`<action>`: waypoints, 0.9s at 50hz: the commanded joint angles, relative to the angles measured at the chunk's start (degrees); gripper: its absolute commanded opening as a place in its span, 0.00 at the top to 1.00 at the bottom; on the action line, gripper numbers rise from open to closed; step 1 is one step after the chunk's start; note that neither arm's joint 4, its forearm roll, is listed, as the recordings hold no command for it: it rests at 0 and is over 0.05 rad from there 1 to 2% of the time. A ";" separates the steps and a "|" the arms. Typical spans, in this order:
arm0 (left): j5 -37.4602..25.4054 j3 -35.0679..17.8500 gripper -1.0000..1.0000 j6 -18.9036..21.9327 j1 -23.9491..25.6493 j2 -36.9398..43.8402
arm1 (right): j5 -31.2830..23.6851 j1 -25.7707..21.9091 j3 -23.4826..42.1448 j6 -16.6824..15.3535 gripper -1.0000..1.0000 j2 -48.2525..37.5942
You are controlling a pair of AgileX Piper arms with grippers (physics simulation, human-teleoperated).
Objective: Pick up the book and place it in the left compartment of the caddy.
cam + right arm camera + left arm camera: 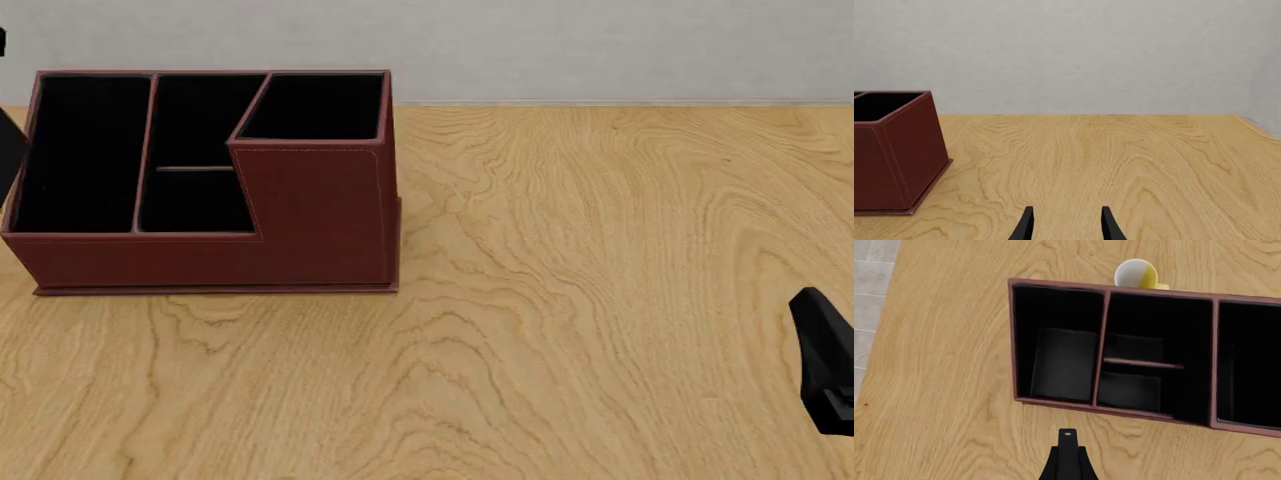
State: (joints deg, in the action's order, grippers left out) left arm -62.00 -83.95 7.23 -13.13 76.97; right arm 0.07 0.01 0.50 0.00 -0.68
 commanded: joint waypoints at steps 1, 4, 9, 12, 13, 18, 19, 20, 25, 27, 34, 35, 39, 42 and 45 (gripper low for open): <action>3.12 0.53 1.00 0.76 0.17 1.80 | -0.04 0.00 -0.12 0.00 0.00 0.19; 4.17 0.36 1.00 0.34 0.91 2.47 | -0.04 0.00 -0.12 -0.01 0.00 0.19; 5.23 0.41 1.00 -0.31 1.40 3.22 | -0.04 0.00 -0.12 -0.01 0.00 0.20; 6.41 1.31 1.00 -0.25 1.44 3.62 | -0.04 0.00 -0.12 -0.02 0.00 0.19; 7.01 1.35 1.00 -0.41 1.80 3.67 | -0.04 -0.01 -0.12 -0.01 0.00 0.19; 8.52 2.18 1.00 -0.58 1.84 4.27 | -0.04 0.01 -0.12 0.01 0.00 0.19; 8.47 2.62 1.00 -0.72 1.43 4.66 | -0.04 0.00 -0.12 0.02 0.00 0.20; 9.00 2.80 1.00 -0.47 1.54 4.65 | -0.04 0.01 -0.12 0.00 0.00 0.19; 10.09 2.70 1.00 -0.45 1.32 5.60 | -0.04 0.00 -0.12 0.01 0.00 0.20; 10.71 2.99 1.00 -0.21 1.10 5.97 | -0.04 0.02 -0.12 -0.01 0.00 0.20; 11.73 3.14 1.00 0.07 0.60 6.79 | -0.04 0.00 -0.12 -0.01 0.00 0.19; 12.06 2.84 1.00 0.17 0.51 7.00 | -0.04 0.01 -0.12 0.00 0.00 0.19; 12.26 2.65 1.00 -0.41 0.58 7.31 | -0.04 0.00 -0.12 0.01 0.00 0.19; 12.86 2.97 1.00 -0.40 0.55 7.55 | -0.04 0.01 -0.12 -0.01 0.00 0.20; 13.42 3.17 1.00 -0.58 0.69 7.76 | -0.04 0.00 -0.12 0.00 0.00 0.20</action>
State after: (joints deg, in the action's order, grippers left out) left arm -50.32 -80.84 6.15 -12.39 84.16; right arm 0.07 0.01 0.50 0.00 -0.68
